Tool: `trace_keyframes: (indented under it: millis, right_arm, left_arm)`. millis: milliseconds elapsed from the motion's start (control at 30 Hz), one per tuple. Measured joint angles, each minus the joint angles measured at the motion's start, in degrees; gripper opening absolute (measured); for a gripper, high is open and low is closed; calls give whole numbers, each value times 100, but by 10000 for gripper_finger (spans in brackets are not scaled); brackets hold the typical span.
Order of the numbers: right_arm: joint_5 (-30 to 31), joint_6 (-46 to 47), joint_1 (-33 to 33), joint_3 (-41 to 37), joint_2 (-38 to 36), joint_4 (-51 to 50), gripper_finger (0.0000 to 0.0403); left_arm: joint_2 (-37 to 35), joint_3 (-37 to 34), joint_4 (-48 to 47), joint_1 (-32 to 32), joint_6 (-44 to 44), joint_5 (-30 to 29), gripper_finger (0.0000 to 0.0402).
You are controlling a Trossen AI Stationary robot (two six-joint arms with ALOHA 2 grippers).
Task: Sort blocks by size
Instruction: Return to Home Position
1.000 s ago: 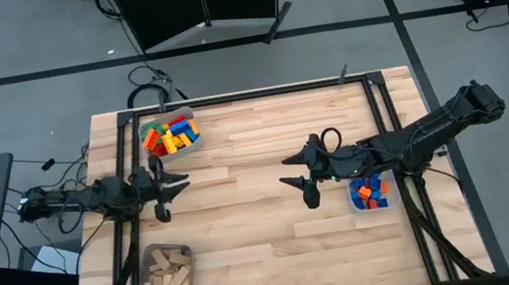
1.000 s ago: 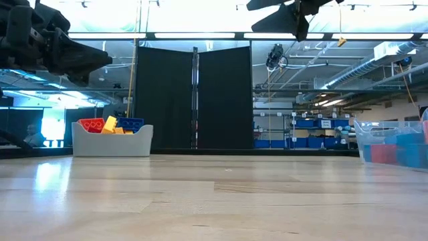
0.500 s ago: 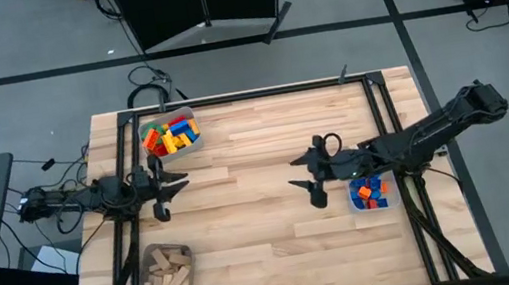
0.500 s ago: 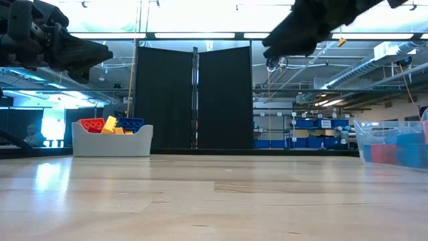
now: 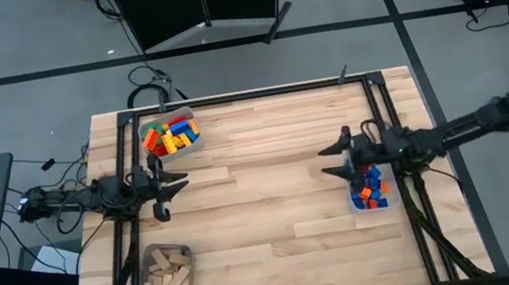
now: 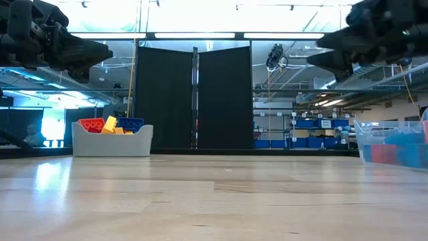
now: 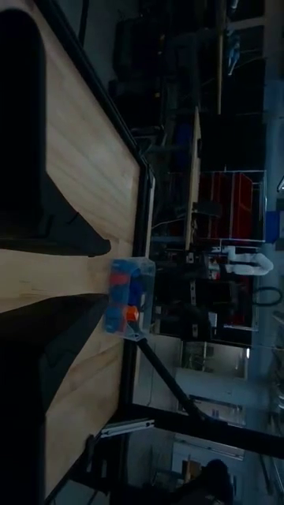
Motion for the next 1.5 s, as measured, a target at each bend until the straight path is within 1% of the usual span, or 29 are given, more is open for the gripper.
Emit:
trace_keyframes:
  millis: [67, 133, 167, 233, 400, 600, 800, 967, 1067, 1300, 1500]
  right_arm:
    - [-679, 55, -355, -267, -511, -24, 258]
    - [-1169, 102, -674, -439, -918, -23, 257]
    - [-1294, 106, -803, -519, -1092, -27, 256]
    - [-1359, 108, -1006, -643, -1384, -98, 254]
    - [-1317, 332, -1262, -724, -2039, -782, 252]
    - [-1069, 468, -1229, -724, -2749, -1639, 252]
    - [-963, 662, -984, -724, -3457, -2394, 250]
    - [-712, 720, -540, -724, -3943, -3052, 250]
    - [-590, 451, -325, -720, -3969, -2968, 250]
    - [-621, 63, 84, -720, -3970, -3057, 250]
    - [-267, -78, 209, -720, -3969, -3017, 251]
  left_arm:
    - [0, 0, 2, 0, 0, 2, 97]
    - [0, -2, 3, 0, 0, 2, 97]
    - [0, -2, 2, 0, 0, 2, 97]
    - [0, -2, 7, 0, 0, 2, 97]
    - [0, -2, 4, 0, 0, 2, 97]
    - [0, -2, 3, 0, -2, 2, 97]
    - [0, -2, 2, 0, -2, 2, 97]
    - [0, -2, 2, 0, -2, 2, 97]
    - [0, -2, 2, 0, -2, 2, 97]
    - [1, -2, 15, 0, -2, 2, 97]
    - [2, -2, 17, 1, -2, 2, 97]
